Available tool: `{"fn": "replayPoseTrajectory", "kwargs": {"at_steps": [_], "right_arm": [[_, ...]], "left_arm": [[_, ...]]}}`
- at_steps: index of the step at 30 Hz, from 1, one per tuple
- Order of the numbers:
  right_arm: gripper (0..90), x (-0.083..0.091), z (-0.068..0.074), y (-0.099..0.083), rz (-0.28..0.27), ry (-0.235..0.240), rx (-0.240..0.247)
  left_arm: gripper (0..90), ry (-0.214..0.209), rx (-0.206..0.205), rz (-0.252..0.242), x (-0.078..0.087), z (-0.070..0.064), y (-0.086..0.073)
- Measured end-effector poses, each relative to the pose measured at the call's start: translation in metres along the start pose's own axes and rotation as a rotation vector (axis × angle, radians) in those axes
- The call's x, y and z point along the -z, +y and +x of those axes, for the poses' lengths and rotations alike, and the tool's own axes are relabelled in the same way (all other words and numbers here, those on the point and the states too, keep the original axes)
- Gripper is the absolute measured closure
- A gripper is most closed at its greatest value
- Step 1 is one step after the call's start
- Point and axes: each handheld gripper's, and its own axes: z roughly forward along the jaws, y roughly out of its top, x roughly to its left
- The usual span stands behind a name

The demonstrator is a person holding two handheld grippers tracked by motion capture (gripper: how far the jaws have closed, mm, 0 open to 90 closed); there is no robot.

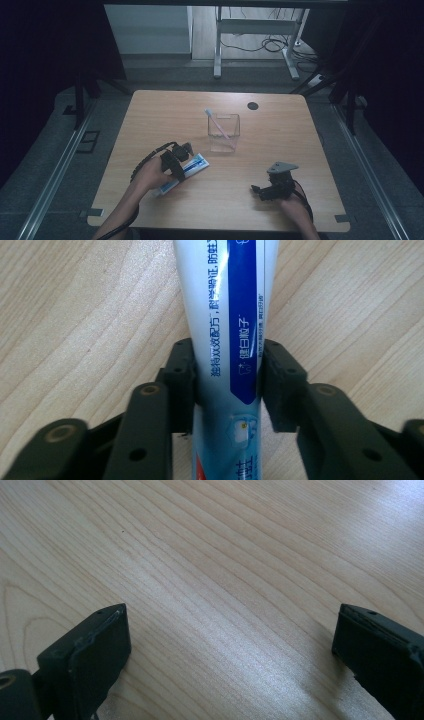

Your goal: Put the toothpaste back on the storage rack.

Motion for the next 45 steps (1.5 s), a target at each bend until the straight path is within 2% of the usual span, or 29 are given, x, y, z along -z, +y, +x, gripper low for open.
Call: {"fn": "replayPoseTrajectory", "kwargs": {"at_steps": [9,16,19,20,23,28,33,39,45], "right_arm": [[1.8,0.0,0.0,0.0,0.0,0.0,0.0],[1.8,0.0,0.0,0.0,0.0,0.0,0.0],[1.8,0.0,0.0,0.0,0.0,0.0,0.0],[1.8,0.0,0.0,0.0,0.0,0.0,0.0],[1.8,0.0,0.0,0.0,0.0,0.0,0.0],[1.8,0.0,0.0,0.0,0.001,0.001,0.001],[1.8,0.0,0.0,0.0,0.0,0.001,0.003],[1.8,0.0,0.0,0.0,0.0,0.001,0.003],[1.8,0.0,0.0,0.0,0.001,0.001,0.002]], "left_arm": [[72.2,-0.009,0.004,-0.034,0.004,0.0,-0.005],[73.6,-0.01,-0.027,-0.079,0.005,0.0,-0.01],[73.8,-0.025,-0.016,-0.114,0.006,-0.001,-0.013],[73.9,-0.035,0.0,-0.134,0.006,-0.002,-0.014],[74.0,-0.043,-0.007,-0.167,0.01,-0.003,-0.016],[73.9,-0.061,-0.026,-0.227,0.019,-0.005,-0.022],[73.9,-0.063,-0.049,-0.294,0.027,-0.008,-0.028],[73.9,-0.045,-0.082,-0.38,0.037,-0.012,-0.033],[73.7,-0.063,-0.105,-0.446,0.047,-0.016,-0.035]]}}
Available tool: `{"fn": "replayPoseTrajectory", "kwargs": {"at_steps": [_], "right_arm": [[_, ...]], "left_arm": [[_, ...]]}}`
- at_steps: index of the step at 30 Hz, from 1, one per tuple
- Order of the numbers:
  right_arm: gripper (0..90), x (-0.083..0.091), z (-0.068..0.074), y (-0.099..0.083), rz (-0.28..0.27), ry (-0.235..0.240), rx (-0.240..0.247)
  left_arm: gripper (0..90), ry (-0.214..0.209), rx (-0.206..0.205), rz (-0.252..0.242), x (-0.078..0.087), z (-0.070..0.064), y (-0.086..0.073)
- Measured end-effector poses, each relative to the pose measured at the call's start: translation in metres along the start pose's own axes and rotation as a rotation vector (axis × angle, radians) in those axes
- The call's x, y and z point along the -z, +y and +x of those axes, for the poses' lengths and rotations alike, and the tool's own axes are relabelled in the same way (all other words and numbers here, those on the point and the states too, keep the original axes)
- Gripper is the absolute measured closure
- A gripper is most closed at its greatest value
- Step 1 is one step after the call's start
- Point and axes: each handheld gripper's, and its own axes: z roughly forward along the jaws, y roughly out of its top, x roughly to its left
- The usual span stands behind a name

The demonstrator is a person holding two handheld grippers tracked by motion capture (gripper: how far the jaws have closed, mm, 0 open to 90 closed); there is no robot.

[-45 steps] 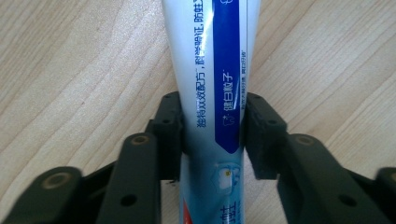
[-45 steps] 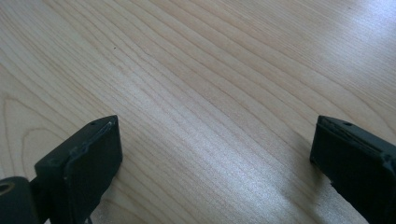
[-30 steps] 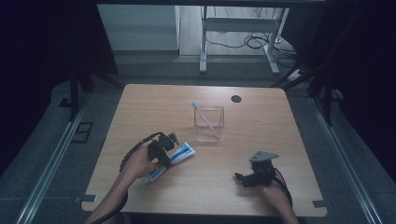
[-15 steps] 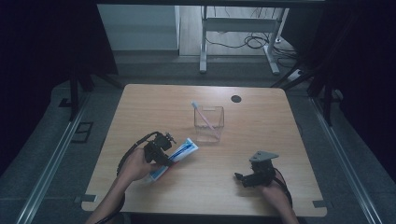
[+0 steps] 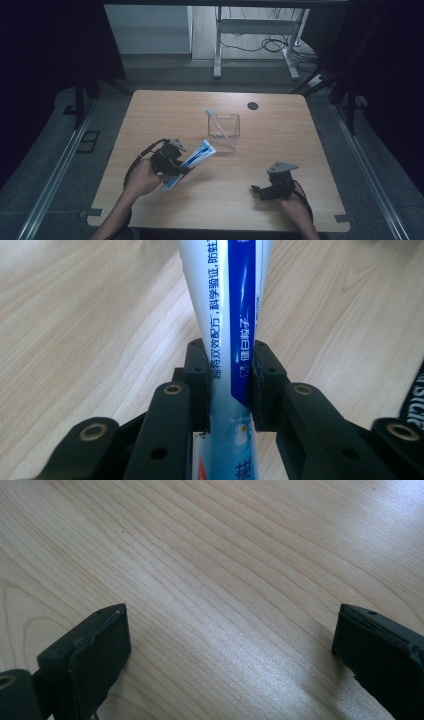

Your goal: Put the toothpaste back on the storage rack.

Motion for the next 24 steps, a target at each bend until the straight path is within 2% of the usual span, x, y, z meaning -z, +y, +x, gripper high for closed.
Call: {"fn": "replayPoseTrajectory", "kwargs": {"at_steps": [12,24], "right_arm": [[1.8,0.0,0.0,0.0,0.0,0.0,0.002],[1.8,0.0,0.0,0.0,0.002,0.001,0.002]], "left_arm": [[73.7,0.009,-0.026,-0.141,0.019,-0.009,0.013],[73.5,0.029,-0.015,-0.218,0.033,-0.007,0.033]]}}
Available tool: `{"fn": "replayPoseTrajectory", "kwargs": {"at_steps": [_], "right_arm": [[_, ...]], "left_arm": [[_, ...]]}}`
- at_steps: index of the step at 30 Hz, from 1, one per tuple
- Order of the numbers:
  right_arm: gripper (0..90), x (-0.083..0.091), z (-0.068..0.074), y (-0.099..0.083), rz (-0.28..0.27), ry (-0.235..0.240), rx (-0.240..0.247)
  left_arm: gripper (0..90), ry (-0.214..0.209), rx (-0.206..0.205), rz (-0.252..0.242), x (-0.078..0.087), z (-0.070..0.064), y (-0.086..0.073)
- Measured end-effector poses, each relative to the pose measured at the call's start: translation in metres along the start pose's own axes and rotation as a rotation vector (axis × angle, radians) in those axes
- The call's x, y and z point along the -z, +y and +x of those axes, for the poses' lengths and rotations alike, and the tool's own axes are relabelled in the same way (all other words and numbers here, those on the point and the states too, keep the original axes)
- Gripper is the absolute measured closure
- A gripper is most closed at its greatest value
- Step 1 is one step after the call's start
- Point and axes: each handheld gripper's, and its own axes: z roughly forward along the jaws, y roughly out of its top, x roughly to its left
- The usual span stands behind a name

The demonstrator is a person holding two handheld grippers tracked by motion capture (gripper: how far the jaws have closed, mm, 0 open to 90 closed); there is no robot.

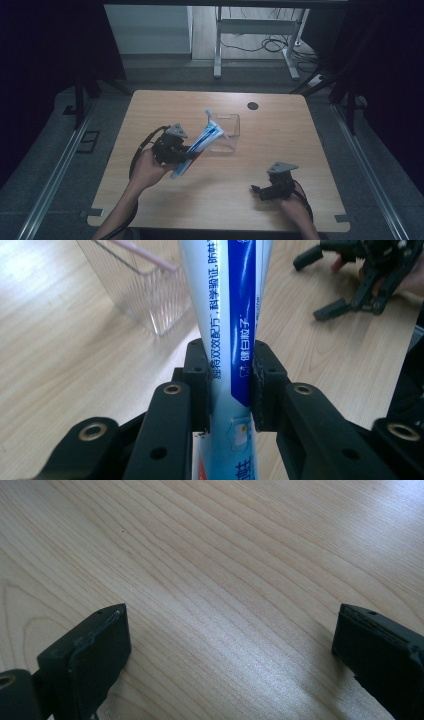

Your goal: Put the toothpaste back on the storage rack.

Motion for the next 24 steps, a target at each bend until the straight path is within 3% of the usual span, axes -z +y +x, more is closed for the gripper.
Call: {"fn": "replayPoseTrajectory", "kwargs": {"at_steps": [8,24], "right_arm": [[1.8,0.0,0.0,0.0,-0.002,-0.002,-0.002],[1.9,0.0,0.0,0.0,-0.003,-0.003,0.0]], "left_arm": [[73.5,0.022,0.007,-0.047,-0.001,0.007,0.016],[73.5,0.064,0.024,-0.124,-0.02,0.013,0.039]]}}
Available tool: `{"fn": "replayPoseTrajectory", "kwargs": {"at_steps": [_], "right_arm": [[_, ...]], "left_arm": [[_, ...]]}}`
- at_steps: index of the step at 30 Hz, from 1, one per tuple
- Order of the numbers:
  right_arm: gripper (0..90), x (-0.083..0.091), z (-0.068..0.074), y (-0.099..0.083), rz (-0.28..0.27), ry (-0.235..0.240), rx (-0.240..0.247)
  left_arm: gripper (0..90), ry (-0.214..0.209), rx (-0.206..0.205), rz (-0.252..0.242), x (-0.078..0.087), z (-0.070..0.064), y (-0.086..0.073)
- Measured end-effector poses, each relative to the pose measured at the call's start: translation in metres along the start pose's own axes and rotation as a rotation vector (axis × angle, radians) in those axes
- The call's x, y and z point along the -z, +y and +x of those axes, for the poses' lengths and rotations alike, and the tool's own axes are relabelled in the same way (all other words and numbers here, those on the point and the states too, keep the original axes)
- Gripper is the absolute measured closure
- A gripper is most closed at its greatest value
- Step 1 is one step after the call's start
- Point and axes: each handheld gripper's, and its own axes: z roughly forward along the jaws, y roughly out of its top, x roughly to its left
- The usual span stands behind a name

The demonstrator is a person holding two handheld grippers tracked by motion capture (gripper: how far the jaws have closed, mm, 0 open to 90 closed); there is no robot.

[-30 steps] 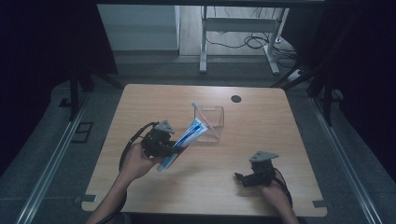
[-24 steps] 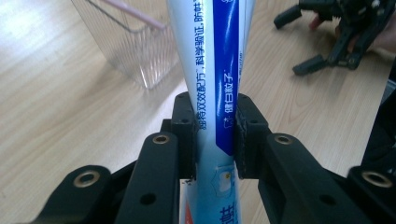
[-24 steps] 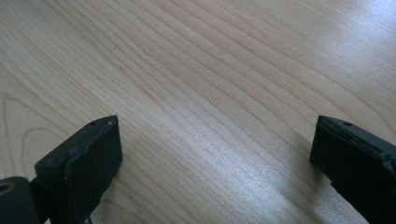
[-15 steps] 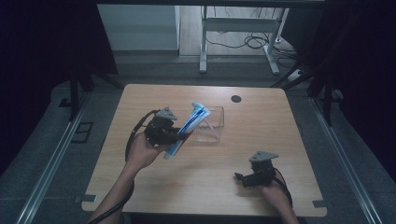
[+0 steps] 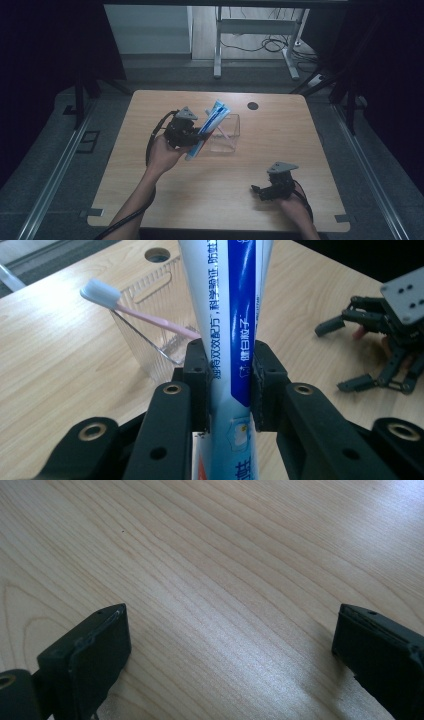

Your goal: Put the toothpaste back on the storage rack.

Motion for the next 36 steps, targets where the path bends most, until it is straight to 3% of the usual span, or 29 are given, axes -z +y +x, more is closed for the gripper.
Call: {"fn": "replayPoseTrajectory", "kwargs": {"at_steps": [11,25,36], "right_arm": [[1.8,0.0,0.0,0.0,-0.001,0.001,-0.001],[1.8,0.0,0.0,0.0,-0.002,0.0,0.0],[1.8,0.0,0.0,0.0,0.0,0.0,0.0]], "left_arm": [[73.4,0.02,0.014,-0.053,-0.011,0.005,0.013],[73.4,0.007,0.03,-0.093,-0.028,0.01,0.028],[73.3,0.025,0.03,-0.128,-0.037,0.018,0.039]]}}
